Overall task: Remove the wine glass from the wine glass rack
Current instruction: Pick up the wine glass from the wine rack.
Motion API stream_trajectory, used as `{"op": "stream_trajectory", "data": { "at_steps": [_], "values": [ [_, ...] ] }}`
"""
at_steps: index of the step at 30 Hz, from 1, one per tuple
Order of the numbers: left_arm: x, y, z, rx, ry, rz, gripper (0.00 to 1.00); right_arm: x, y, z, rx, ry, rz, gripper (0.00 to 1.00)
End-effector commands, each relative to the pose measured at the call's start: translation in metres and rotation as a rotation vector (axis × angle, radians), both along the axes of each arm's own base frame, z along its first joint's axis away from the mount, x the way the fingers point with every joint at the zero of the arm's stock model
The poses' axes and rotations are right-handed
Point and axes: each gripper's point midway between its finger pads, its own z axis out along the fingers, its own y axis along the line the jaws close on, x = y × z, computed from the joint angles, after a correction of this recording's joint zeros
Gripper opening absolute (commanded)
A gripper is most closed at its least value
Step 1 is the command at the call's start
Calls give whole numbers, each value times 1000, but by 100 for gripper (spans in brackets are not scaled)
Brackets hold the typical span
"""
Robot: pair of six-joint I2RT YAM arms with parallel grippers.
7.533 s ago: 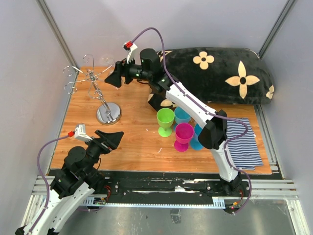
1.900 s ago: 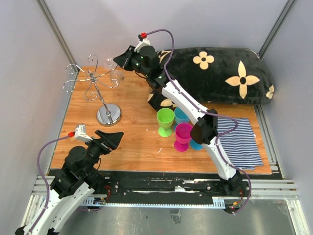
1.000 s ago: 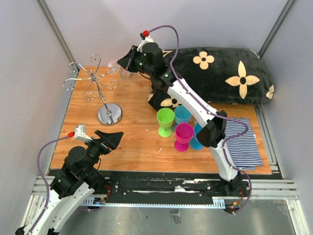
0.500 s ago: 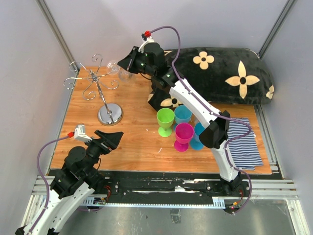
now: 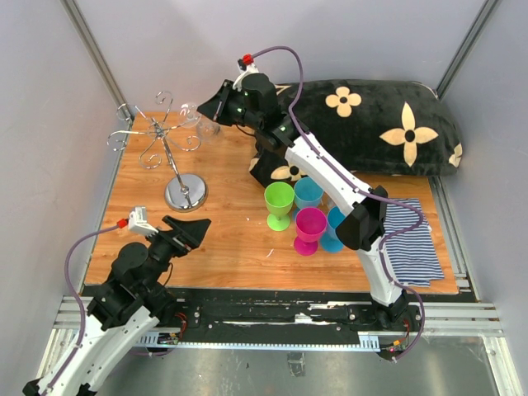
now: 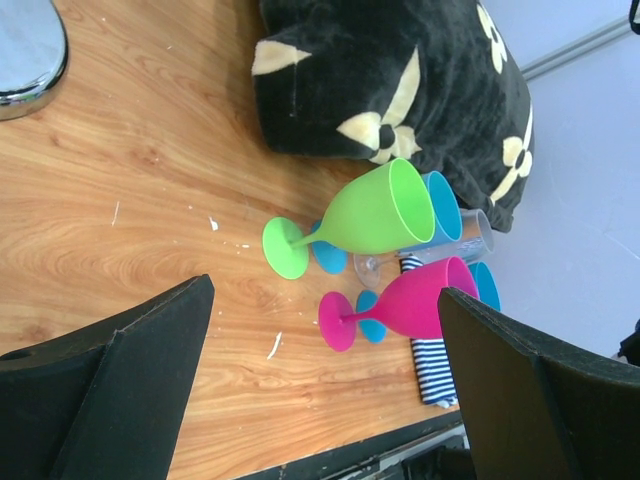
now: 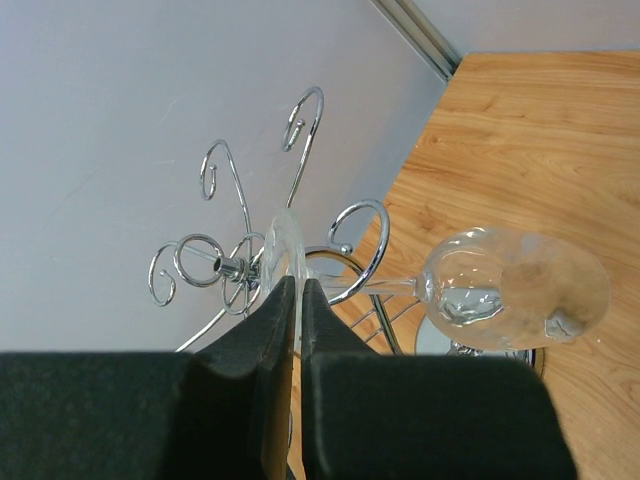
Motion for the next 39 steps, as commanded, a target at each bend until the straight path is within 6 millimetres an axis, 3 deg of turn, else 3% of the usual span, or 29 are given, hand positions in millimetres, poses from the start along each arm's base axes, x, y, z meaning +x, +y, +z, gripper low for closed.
{"op": "stream_trajectory", "data": {
  "at_steps": [1,8,32,39],
  "values": [
    [4,-6,17,-15,-62,-19,100,-20,-1,34,46,-54,25,1],
    [9,-10,17,16,-60,-32,100,-18,-4,38,49,-66,13,1],
    [14,-17,16,15,-46,-44,100,3,25,33,190,6,-6,1],
    [13,-19,17,12,-42,-52,100,12,25,44,241,-14,-48,1]
  ]
}}
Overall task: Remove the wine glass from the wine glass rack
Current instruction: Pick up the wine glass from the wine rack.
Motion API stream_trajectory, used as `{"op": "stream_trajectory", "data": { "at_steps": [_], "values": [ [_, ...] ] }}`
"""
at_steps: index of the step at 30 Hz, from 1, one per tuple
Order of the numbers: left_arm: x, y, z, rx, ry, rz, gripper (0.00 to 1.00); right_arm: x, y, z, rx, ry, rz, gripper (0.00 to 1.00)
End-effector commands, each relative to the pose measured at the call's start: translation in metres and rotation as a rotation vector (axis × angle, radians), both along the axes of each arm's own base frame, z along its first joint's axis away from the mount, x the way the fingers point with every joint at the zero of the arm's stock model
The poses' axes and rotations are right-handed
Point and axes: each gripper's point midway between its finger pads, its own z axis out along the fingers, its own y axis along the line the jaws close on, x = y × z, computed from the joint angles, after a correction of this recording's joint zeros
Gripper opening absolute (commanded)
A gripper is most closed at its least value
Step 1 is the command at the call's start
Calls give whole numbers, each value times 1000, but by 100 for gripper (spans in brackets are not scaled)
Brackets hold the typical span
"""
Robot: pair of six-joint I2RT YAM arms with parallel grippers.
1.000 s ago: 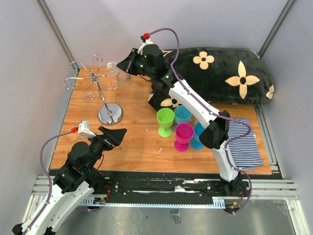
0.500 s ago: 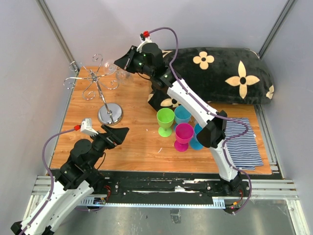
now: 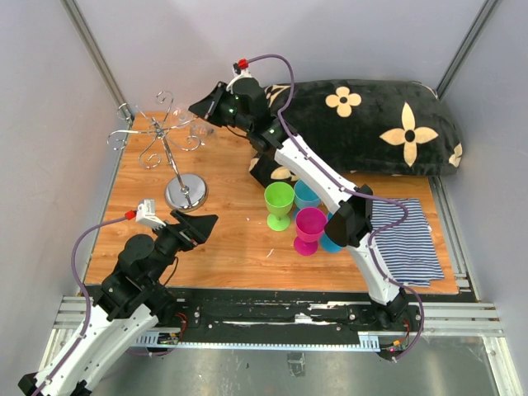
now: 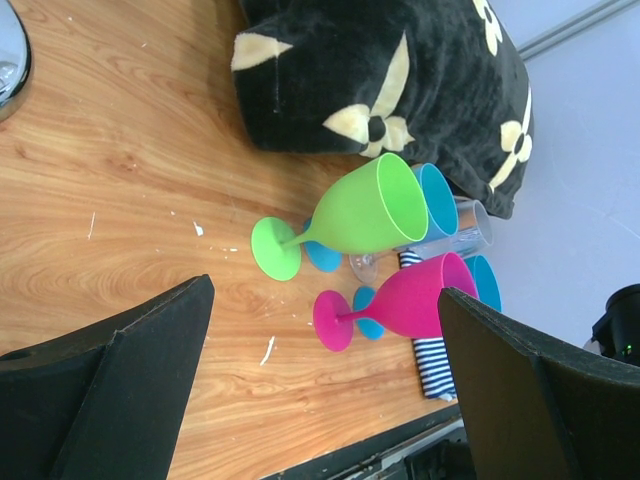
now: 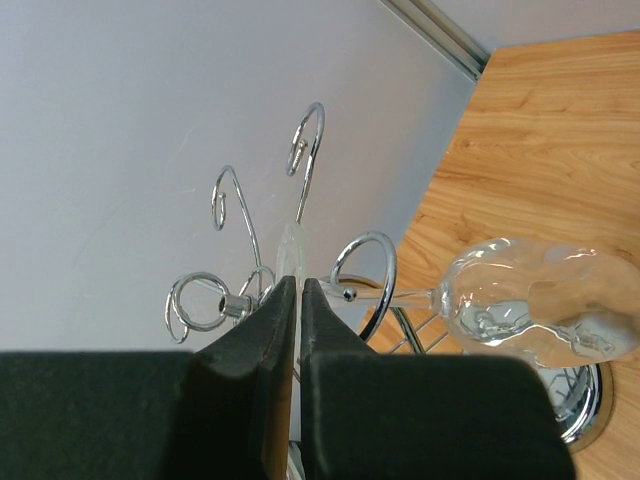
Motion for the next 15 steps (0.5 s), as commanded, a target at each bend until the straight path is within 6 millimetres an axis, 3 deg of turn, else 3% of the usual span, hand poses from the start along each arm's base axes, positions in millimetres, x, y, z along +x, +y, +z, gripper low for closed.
{"op": "stream_trajectory", "data": {
  "at_steps": [1,15],
  "values": [
    [0,-1,12,-12,-27,-3,100,-1,1,53,142,-88,-37,1],
    [-3,6,19,-1,-30,12,100,36,-8,58,234,-119,-189,1]
  ]
}}
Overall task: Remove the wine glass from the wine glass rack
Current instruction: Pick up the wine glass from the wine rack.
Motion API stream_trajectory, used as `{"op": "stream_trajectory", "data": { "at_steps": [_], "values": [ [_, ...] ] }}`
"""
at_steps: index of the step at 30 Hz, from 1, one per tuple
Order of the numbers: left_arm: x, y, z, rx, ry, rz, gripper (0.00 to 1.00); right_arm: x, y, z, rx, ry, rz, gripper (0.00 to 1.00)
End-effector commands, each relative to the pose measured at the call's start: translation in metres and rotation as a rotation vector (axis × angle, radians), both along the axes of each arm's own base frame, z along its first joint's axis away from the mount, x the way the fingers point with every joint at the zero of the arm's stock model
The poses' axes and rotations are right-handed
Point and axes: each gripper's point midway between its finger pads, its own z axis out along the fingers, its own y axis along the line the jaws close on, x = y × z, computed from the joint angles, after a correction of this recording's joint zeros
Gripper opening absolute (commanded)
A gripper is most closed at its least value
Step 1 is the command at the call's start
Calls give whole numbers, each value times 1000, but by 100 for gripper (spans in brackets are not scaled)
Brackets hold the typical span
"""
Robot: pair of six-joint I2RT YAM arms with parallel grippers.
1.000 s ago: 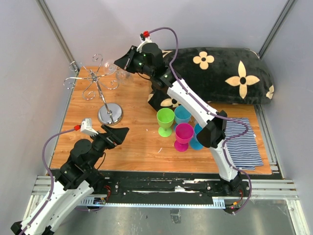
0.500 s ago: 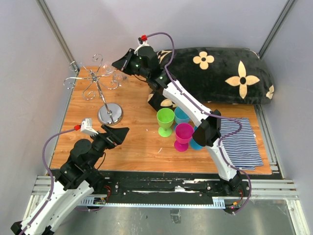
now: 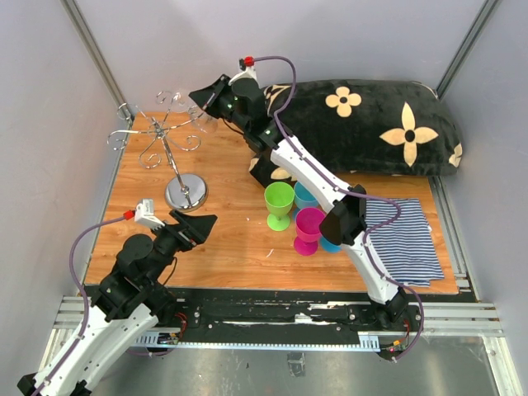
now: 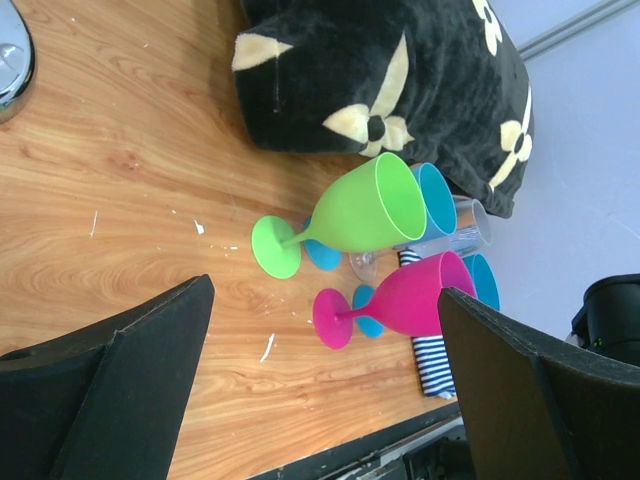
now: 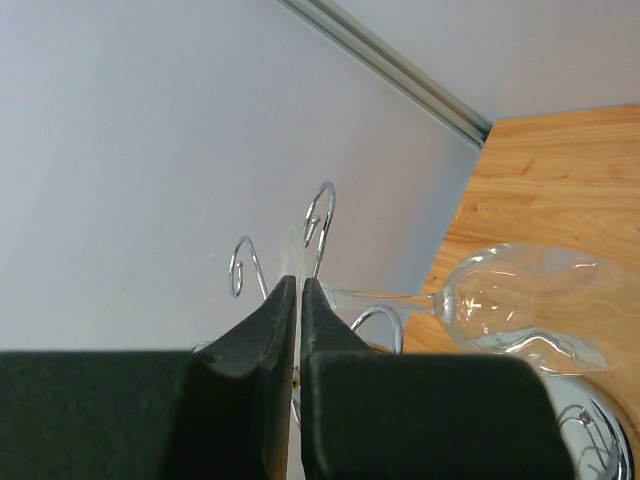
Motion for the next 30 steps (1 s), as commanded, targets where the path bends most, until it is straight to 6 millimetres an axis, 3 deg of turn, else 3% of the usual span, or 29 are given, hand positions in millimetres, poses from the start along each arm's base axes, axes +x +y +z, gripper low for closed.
{"op": "stream_trajectory", "data": {
  "at_steps": [1,8,17,23,30],
  "values": [
    [-2,5,17,-4,-36,13,100,9,-8,38,124,-74,-71,1],
    [-2,6,16,5,-29,13,100,32,-35,50,148,-98,-144,1],
    [1,1,15,-3,-30,3,100,37,-68,67,124,-116,-154,1],
    [1,-4,16,-21,-37,-17,100,28,-86,74,73,-131,-139,1],
    [0,-10,28,-61,-78,-44,100,2,-114,79,4,-134,-83,1]
  ]
}}
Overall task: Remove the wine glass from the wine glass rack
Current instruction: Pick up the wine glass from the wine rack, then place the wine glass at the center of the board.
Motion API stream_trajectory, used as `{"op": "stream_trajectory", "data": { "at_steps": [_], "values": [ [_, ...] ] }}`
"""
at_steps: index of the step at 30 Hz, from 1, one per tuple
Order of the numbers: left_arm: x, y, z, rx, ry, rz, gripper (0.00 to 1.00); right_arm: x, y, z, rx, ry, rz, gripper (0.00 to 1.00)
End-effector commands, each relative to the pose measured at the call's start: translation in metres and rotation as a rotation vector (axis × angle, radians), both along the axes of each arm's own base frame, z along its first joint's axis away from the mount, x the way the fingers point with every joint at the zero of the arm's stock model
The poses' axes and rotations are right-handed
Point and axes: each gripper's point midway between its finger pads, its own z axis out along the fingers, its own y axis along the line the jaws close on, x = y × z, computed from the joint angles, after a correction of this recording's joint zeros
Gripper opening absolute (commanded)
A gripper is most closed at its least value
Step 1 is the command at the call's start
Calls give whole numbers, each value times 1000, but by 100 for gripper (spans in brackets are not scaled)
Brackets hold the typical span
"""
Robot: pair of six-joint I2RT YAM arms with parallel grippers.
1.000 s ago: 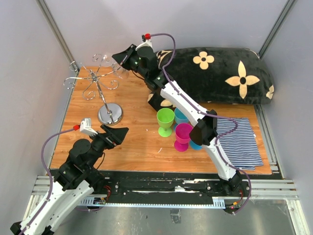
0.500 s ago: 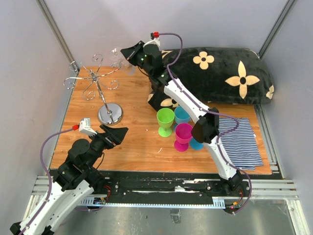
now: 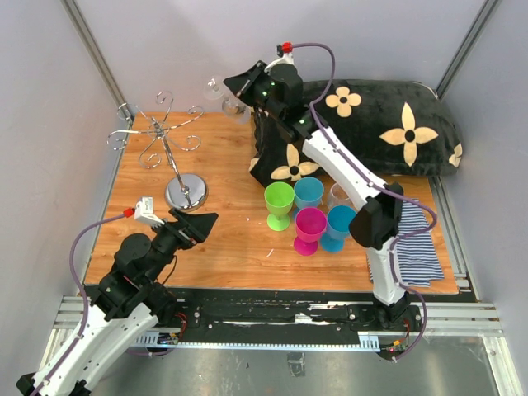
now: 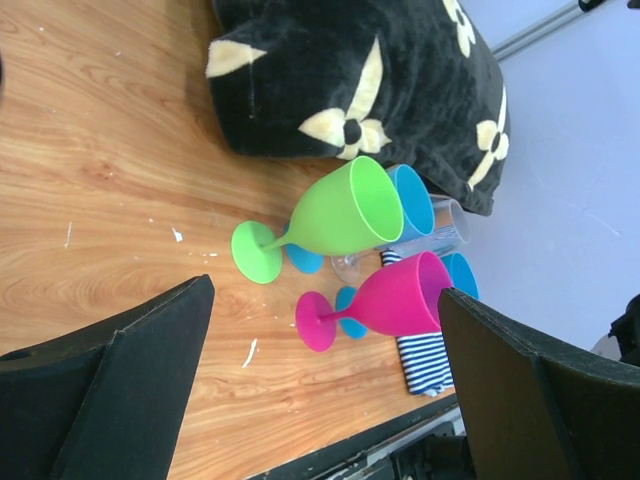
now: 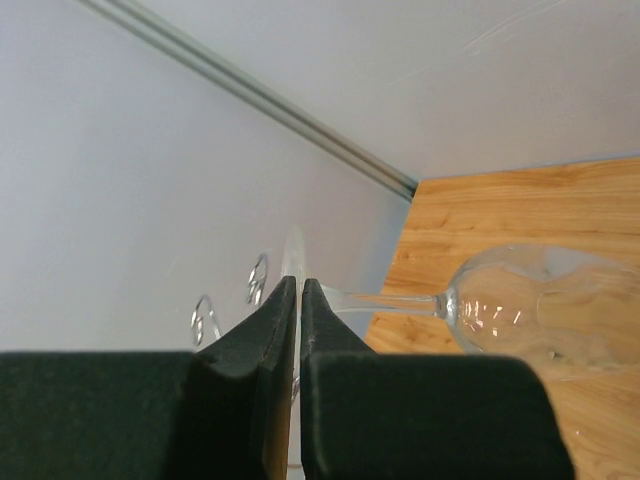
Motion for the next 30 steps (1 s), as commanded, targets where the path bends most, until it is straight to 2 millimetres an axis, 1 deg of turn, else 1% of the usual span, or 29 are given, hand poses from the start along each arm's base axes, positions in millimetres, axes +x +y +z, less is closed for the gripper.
{"op": "stream_trajectory", "data": {
  "at_steps": [1,3,5,6,7,8,11,14,17,22,26,30],
  "values": [
    [0,-7,19,-58,-64,-30,100,-34,-31,61,28,-119,51,1],
    [-1,-9,23,-82,-77,-40,100,-49,-40,69,22,-126,68,1],
    [-2,-13,28,-105,-91,-60,100,-61,-47,69,9,-126,82,1],
    [-3,-15,31,-119,-97,-68,100,-70,-53,75,10,-134,90,1],
    [-4,-16,34,-133,-103,-76,100,-77,-56,75,4,-131,100,1],
    [-4,-18,38,-148,-110,-84,100,-83,-57,69,-7,-121,116,1],
    [-8,-21,48,-191,-132,-108,100,-106,-64,63,-20,-102,161,1],
    [-13,-23,60,-245,-167,-136,100,-129,-72,52,-35,-84,207,1],
    [-18,-27,71,-300,-202,-170,100,-149,-80,43,-39,-67,237,1],
    [-22,-34,86,-371,-247,-220,100,-178,-88,32,-58,-42,289,1],
    [-23,-41,97,-393,-265,-255,100,-197,-89,27,-81,-42,336,1],
    [-23,-47,108,-431,-289,-288,100,-216,-82,20,-102,-41,400,1]
  ]
}}
